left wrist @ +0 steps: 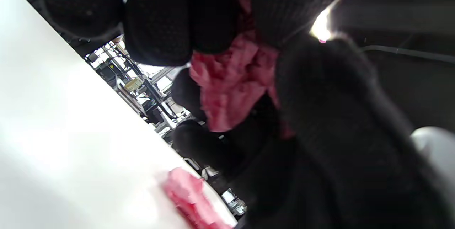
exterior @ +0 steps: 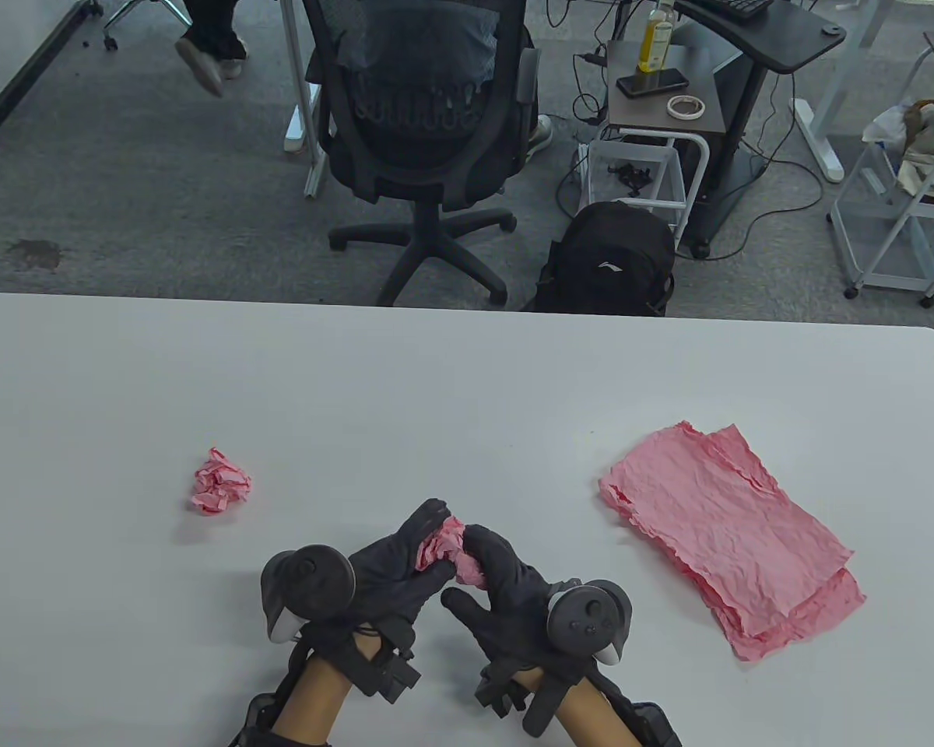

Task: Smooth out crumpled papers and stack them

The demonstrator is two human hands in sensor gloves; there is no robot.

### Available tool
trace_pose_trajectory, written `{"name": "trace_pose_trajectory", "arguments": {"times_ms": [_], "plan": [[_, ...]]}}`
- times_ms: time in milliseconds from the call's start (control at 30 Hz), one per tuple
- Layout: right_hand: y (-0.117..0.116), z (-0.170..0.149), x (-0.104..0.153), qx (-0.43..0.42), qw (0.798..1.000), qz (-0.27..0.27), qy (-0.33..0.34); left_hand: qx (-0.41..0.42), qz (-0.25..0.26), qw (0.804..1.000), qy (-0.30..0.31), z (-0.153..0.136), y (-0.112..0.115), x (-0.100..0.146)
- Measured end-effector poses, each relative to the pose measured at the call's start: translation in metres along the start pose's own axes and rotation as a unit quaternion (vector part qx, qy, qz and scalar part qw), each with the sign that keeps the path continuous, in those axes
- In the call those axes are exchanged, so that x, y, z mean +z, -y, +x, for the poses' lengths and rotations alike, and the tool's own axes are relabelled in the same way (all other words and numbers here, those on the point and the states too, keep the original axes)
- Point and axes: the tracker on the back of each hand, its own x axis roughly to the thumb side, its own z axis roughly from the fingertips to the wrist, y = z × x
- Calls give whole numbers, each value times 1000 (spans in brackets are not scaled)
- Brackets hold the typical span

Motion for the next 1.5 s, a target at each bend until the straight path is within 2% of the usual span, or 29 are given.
{"name": "trace_pose_trajectory", "arguments": {"times_ms": [100,200,300,400,500,567,633,700,733,800,933,967,1033,1133,1233,1267,1367,1500], "plan": [[1,-1,0,1,1000,18,8,-38,16,999,1,2,0,2],[1,0,0,52,999,-3,4,-68,8,998,4,4,4,1],[8,-1,0,69,997,-24,8,-51,2,999,3,4,6,1],[14,-5,0,7,998,-55,-14,-8,2,1000,-9,-2,5,1],[16,-13,0,-27,998,-51,-33,46,-4,999,-26,-8,5,2],[16,-18,0,-75,995,-45,-40,110,-2,993,-38,-14,5,2],[16,-20,-1,-148,986,-45,-57,180,-9,983,-45,-16,5,1],[16,-21,-2,-197,978,-27,-62,201,-13,979,-38,-14,3,1],[16,-21,-2,-210,976,-22,-63,188,-6,981,-36,-11,2,1],[14,-20,-1,-216,974,-13,-68,94,8,995,-34,-5,-1,-1],[9,-18,-1,-188,978,22,-84,-40,-22,999,-6,4,-5,-1],[7,-17,0,-162,983,14,-91,-43,-9,999,1,3,-5,2],[5,-18,1,-126,986,-10,-108,8,11,1000,-1,-5,-3,5],[1,-17,1,-133,983,20,-129,82,20,996,-19,-18,-7,8],[6,-17,1,-87,987,-23,-136,93,77,992,-36,-28,-14,16],[8,-18,1,-75,988,-31,-134,105,73,991,-37,-30,-15,16],[6,-17,1,-139,986,-10,-97,109,62,991,-47,-33,-11,16],[1,-13,-1,-240,967,-18,-82,18,14,997,-79,-33,-4,15]]}}
